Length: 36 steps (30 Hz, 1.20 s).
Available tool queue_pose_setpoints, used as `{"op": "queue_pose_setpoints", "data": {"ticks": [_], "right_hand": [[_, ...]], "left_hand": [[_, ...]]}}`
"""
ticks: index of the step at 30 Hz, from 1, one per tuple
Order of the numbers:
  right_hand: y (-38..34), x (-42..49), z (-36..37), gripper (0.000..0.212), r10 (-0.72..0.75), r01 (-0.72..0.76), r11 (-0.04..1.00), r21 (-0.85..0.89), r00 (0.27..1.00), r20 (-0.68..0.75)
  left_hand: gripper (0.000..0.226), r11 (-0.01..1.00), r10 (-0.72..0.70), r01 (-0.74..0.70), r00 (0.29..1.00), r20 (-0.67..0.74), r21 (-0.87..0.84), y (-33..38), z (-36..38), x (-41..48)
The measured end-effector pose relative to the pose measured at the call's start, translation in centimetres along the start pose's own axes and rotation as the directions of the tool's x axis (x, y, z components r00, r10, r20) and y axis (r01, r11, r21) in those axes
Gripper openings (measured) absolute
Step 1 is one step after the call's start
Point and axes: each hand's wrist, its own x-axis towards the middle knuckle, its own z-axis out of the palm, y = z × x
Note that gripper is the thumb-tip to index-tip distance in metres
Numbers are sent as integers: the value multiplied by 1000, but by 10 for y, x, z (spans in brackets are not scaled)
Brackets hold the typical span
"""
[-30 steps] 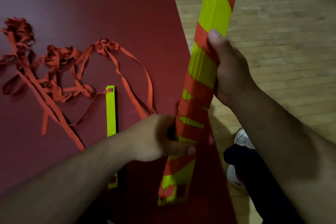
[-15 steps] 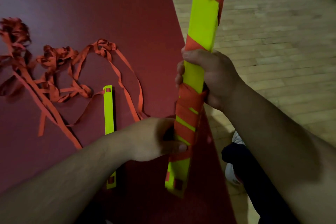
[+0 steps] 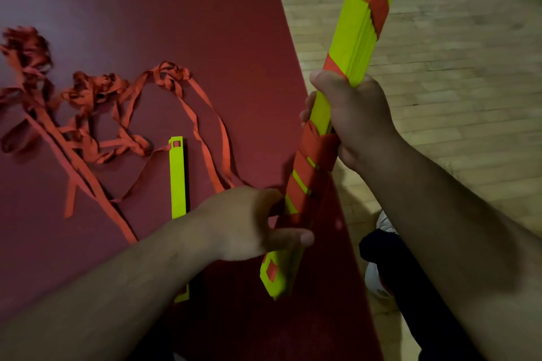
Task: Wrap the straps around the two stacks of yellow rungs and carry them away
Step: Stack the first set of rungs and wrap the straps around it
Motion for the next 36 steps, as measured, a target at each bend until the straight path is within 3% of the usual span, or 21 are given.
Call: {"op": "queue_pose_setpoints", "data": {"ticks": [5,10,13,16,19,23,27,31,36], "right_hand": [[1,-1,1,31,43,-44,999,31,999,17],[7,-2,3,48,-5,12,975,-221,999,33],[6,-3,1,46,-65,72,965,-254,997,33],[-2,-2,-4,40,-3,6,997,-72,999,43],[-10,-1,-10,31,117,-170,958,232,967,229],[-13,-6,-12,25,113,-287,899,331,882,458],[-13,-4,-8,20,82,-154,967,203,942,325],[-6,0,-8,33,12,-21,998,57,987,159],[5,8,-4,57,-76,55,990,-129,983,-165]], "left_hand": [[81,989,-119,137,964,-239,58,10,16,1],[57,990,-119,94,953,-277,-103,13,8,4],[53,986,-74,29,959,-273,-165,19,7,1],[63,959,27,-91,971,-236,-267,18,4,-1],[49,858,109,-150,988,-110,-492,22,-6,-8],[37,810,131,-120,991,-23,-574,28,-10,-12],[20,851,104,-70,994,38,-520,28,-12,-9],[55,985,62,-66,998,-28,-161,8,-6,1],[70,997,-47,40,991,-123,-62,15,1,0]]}}
